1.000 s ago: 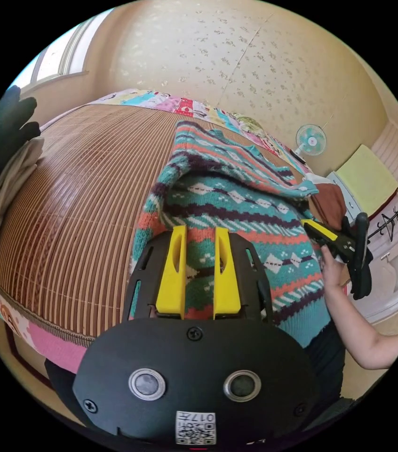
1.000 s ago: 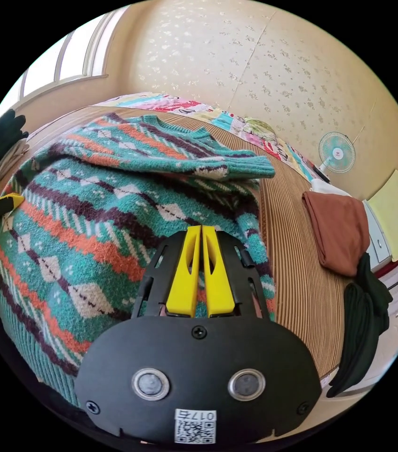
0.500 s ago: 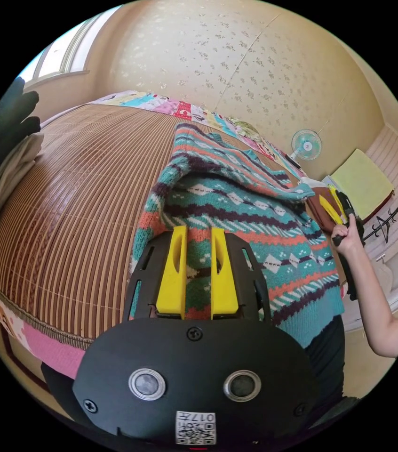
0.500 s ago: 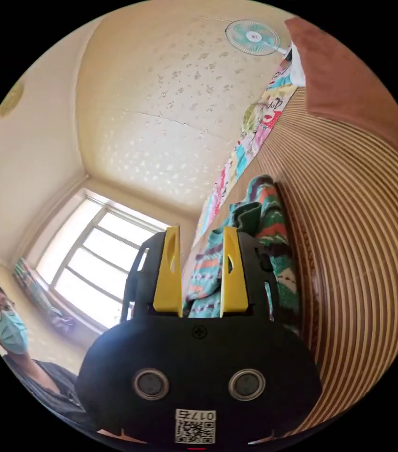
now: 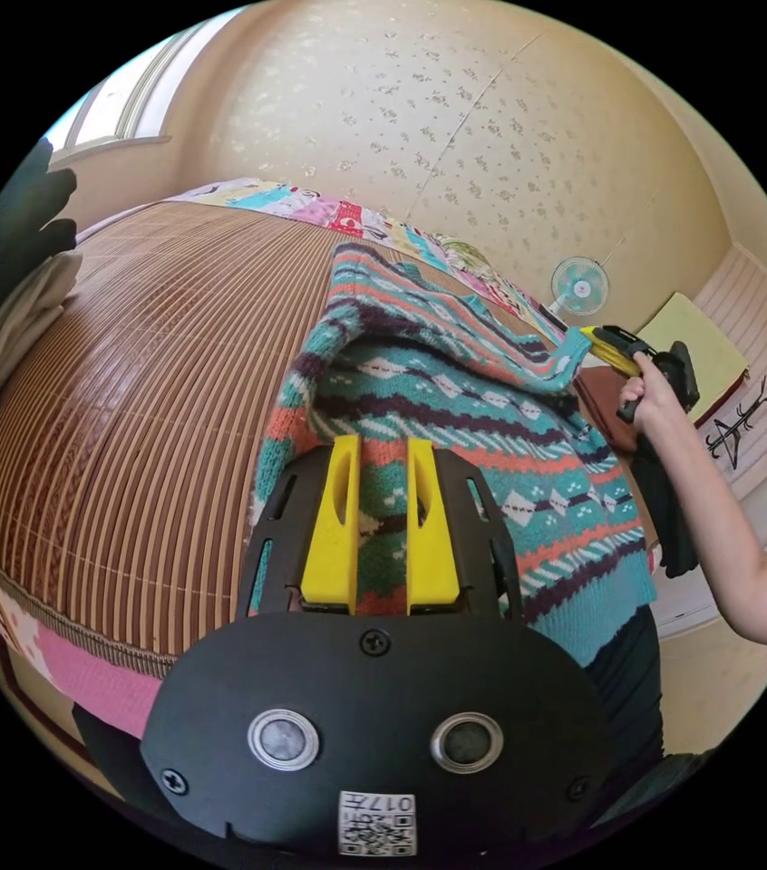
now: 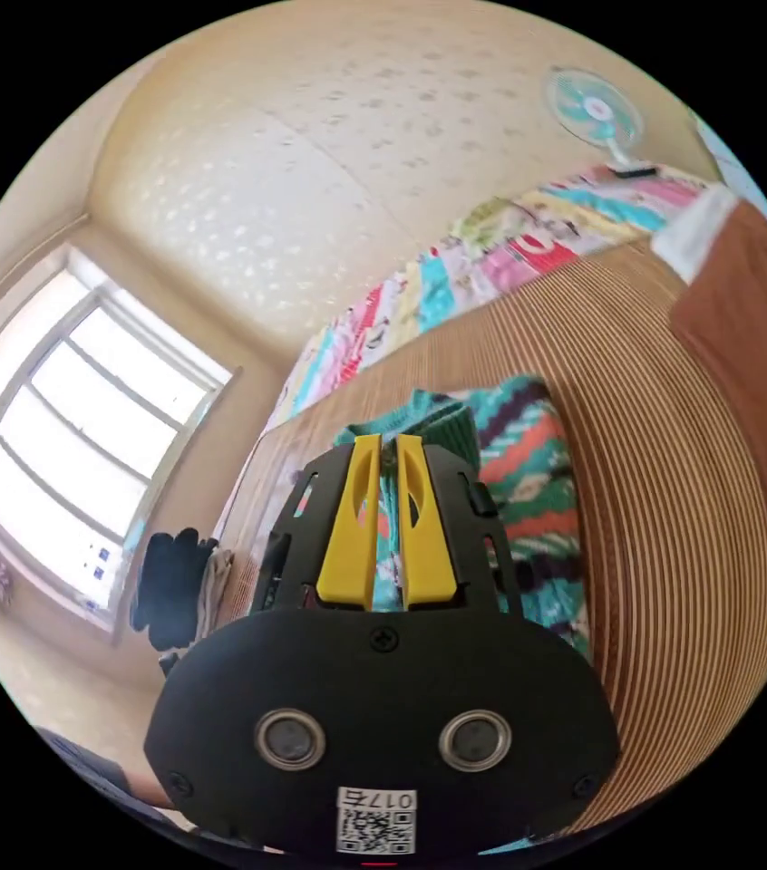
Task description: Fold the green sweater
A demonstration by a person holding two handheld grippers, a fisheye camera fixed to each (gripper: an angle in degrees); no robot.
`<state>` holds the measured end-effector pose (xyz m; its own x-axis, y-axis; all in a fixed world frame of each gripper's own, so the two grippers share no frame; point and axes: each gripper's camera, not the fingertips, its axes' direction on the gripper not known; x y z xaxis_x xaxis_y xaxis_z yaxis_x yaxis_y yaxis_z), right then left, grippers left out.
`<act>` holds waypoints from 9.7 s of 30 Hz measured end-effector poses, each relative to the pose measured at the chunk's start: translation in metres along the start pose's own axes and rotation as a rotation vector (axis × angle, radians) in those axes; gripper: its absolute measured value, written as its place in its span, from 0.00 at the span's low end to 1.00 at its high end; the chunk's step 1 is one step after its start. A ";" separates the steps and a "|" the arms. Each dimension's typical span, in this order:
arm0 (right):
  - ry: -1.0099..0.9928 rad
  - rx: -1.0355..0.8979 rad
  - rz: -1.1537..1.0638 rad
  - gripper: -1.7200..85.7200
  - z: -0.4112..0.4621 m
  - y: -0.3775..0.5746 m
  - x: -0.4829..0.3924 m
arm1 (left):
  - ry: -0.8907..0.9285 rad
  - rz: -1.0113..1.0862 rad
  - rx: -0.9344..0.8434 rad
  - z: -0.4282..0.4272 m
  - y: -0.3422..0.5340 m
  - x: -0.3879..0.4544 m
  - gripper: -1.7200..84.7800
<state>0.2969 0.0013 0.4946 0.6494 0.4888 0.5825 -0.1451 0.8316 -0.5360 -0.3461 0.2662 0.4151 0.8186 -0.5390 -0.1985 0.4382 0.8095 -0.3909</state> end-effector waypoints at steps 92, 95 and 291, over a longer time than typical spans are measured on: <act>-0.028 -0.413 0.388 0.17 -0.138 0.296 0.115 | 0.081 0.004 -0.322 -0.177 0.037 0.008 0.20; -0.035 -0.417 0.386 0.16 -0.146 0.294 0.119 | 0.171 -0.040 -0.480 -0.157 0.052 -0.001 0.23; -0.017 -0.317 0.028 0.07 -0.202 0.167 0.092 | 0.419 0.368 0.040 -0.016 0.230 0.264 0.08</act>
<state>0.4834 0.1320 0.3350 0.6359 0.5171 0.5730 0.0782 0.6954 -0.7143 -0.0355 0.3062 0.2582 0.7062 -0.2594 -0.6588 0.1718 0.9654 -0.1959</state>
